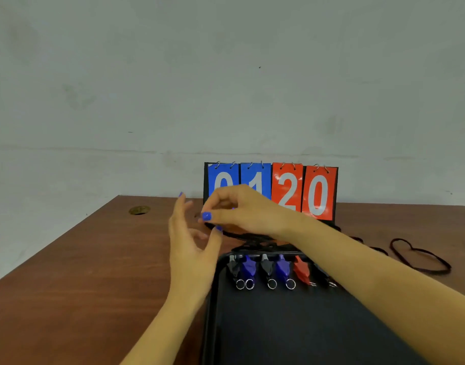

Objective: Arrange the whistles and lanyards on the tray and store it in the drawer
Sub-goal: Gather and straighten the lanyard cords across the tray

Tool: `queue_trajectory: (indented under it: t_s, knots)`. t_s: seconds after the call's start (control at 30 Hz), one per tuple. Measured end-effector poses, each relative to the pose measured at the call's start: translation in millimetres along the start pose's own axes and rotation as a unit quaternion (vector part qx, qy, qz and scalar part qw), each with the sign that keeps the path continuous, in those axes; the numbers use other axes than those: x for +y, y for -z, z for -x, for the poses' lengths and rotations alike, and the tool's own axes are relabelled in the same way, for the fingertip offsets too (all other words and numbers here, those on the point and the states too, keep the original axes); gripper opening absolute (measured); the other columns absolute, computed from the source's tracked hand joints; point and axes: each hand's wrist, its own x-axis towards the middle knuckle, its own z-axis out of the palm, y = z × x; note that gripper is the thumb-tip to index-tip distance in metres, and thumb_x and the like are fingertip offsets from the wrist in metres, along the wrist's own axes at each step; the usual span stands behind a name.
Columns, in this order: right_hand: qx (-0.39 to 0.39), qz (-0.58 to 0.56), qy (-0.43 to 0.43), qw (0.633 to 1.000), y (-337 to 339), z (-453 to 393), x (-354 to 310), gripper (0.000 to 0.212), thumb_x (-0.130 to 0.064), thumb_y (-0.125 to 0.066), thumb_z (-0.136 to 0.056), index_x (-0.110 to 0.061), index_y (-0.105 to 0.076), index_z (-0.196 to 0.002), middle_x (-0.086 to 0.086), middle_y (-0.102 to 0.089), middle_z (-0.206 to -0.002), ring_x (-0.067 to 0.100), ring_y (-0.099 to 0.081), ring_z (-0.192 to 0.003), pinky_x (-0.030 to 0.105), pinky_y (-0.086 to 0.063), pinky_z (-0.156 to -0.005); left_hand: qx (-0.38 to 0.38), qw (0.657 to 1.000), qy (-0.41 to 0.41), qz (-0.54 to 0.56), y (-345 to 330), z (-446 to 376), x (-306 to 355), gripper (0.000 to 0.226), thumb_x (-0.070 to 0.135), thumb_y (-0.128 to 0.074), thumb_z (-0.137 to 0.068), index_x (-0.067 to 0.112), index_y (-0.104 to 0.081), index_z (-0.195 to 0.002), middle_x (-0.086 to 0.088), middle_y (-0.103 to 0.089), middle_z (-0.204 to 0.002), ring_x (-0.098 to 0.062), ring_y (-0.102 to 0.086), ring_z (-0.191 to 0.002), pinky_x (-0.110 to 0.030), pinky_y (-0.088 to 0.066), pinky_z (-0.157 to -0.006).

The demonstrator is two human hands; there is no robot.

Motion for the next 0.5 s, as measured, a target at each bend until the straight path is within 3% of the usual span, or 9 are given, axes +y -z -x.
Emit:
queue_trajectory:
  t_s: [0.1,0.17,0.27,0.37,0.43,0.5]
  knots:
    - [-0.023,-0.014,0.021,0.999,-7,20,-1,0.009,-0.011,-0.062,-0.087,-0.007,-0.066,-0.094,0.003,-0.069,-0.096,0.009,-0.064,-0.092,0.017,-0.049,-0.086,-0.057,0.998,0.023,0.007,5,-3,1,0.024,0.019,-0.057,-0.085,0.034,-0.060,-0.104,0.019,-0.068,-0.091,0.000,-0.063,-0.086,-0.009,-0.047,-0.068]
    - [-0.011,-0.026,0.029,0.999,-4,31,-1,0.008,-0.009,-0.062,-0.086,-0.007,-0.066,-0.093,0.007,-0.071,-0.101,0.010,-0.065,-0.094,0.018,-0.049,-0.089,-0.076,0.997,0.024,-0.001,5,-2,1,0.023,0.013,-0.053,-0.089,0.034,-0.063,-0.091,0.017,-0.069,-0.083,-0.001,-0.062,-0.075,-0.013,-0.047,-0.064]
    - [0.029,-0.074,0.025,0.997,7,47,1,0.008,-0.012,-0.062,-0.087,-0.019,-0.064,-0.083,0.007,-0.073,-0.099,0.010,-0.067,-0.093,0.017,-0.051,-0.085,-0.044,0.997,0.034,-0.046,3,-3,-3,0.029,0.008,-0.045,-0.094,0.029,-0.064,-0.086,0.003,-0.064,-0.065,-0.004,-0.051,-0.053,-0.017,-0.043,-0.056]
    - [0.076,-0.105,-0.008,0.991,28,61,13,0.012,-0.014,-0.059,-0.088,-0.022,-0.061,-0.079,-0.004,-0.075,-0.089,0.003,-0.063,-0.077,0.016,-0.049,-0.070,0.023,0.996,0.070,-0.054,8,-11,-15,0.028,0.005,-0.042,-0.093,0.021,-0.065,-0.095,0.005,-0.068,-0.079,-0.004,-0.049,-0.055,-0.024,-0.041,-0.060]
    - [0.121,-0.125,-0.047,0.984,44,71,28,0.012,-0.012,-0.057,-0.088,-0.021,-0.061,-0.081,0.001,-0.074,-0.091,0.005,-0.058,-0.068,0.019,-0.046,-0.063,0.047,0.992,0.092,-0.076,16,-17,-23,0.029,0.007,-0.041,-0.094,0.021,-0.065,-0.104,-0.004,-0.069,-0.092,-0.011,-0.048,-0.061,-0.032,-0.042,-0.061]
    - [0.157,-0.175,-0.083,0.968,60,84,45,0.010,-0.010,-0.054,-0.089,-0.016,-0.061,-0.085,0.004,-0.074,-0.091,0.008,-0.055,-0.065,0.020,-0.044,-0.059,0.060,0.988,0.091,-0.108,22,-20,-27,0.032,0.007,-0.041,-0.095,0.017,-0.063,-0.115,-0.003,-0.066,-0.099,-0.012,-0.050,-0.067,-0.027,-0.047,-0.065]
